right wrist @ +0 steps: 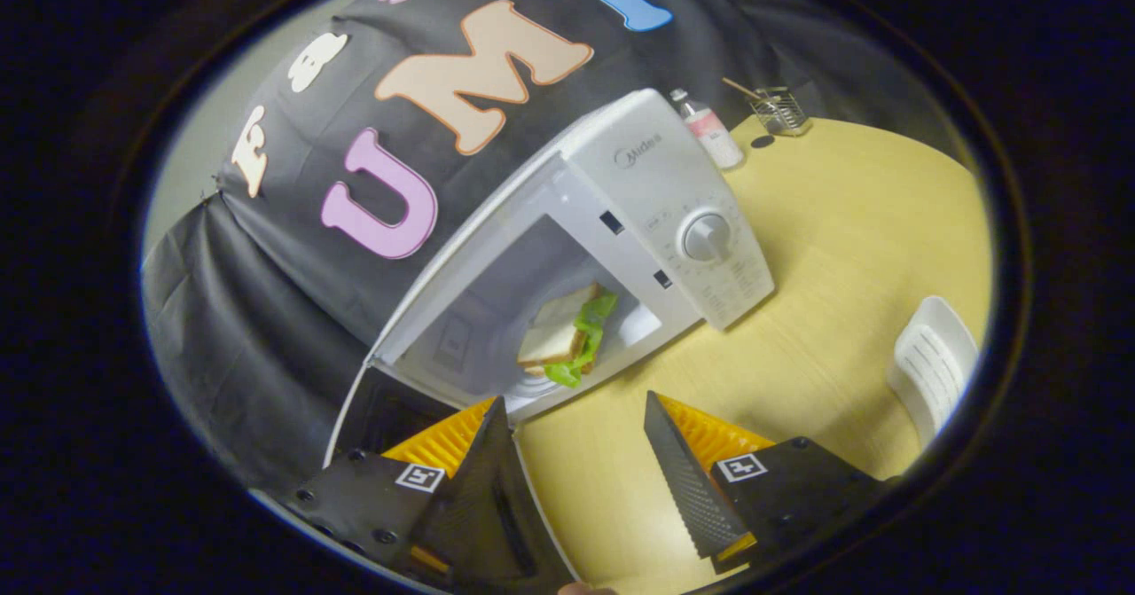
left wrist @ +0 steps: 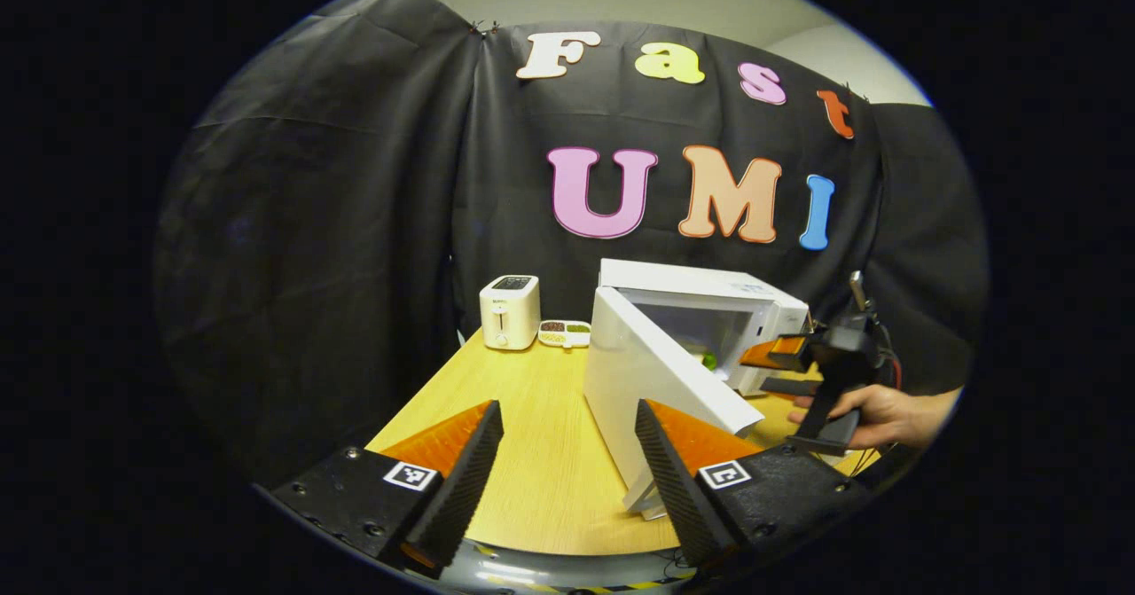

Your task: Open the microwave oven with the left hand, put the food in, and close the microwave oven.

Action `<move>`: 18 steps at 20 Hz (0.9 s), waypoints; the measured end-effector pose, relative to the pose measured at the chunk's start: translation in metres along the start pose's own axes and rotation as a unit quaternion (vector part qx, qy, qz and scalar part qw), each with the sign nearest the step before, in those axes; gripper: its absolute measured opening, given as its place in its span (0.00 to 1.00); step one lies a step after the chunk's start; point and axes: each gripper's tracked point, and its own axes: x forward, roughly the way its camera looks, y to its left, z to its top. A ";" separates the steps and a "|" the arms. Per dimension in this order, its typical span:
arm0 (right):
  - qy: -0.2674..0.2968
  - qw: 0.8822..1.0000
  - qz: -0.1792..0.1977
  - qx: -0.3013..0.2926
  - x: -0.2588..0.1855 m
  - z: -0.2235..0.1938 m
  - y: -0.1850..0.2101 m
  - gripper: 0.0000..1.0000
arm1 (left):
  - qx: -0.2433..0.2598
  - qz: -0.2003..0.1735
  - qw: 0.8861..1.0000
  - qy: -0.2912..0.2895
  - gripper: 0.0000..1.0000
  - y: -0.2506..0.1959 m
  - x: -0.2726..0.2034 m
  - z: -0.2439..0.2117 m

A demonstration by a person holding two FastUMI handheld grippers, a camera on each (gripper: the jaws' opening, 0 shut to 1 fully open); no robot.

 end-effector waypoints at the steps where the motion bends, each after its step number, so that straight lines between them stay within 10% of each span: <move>1: -0.007 1.000 0.008 -0.010 -0.013 0.007 0.004 0.84 | 0.004 0.010 1.000 0.007 0.76 0.003 0.002 -0.003; 5: -0.011 0.998 0.031 -0.053 -0.053 0.023 0.012 0.84 | 0.063 0.087 0.993 0.054 0.01 0.029 0.011 -0.028; 14: -0.079 0.966 0.076 -0.236 -0.106 0.080 0.030 0.83 | 0.031 0.087 0.993 0.068 0.01 -0.006 0.025 -0.041; 15: -0.090 0.960 0.078 -0.252 -0.111 0.088 0.033 0.95 | 0.030 0.092 0.993 0.071 0.01 -0.007 0.026 -0.043; 18: -0.127 0.940 0.078 -0.306 -0.125 0.116 0.035 0.83 | 0.030 0.090 0.993 0.075 0.01 -0.019 0.033 -0.044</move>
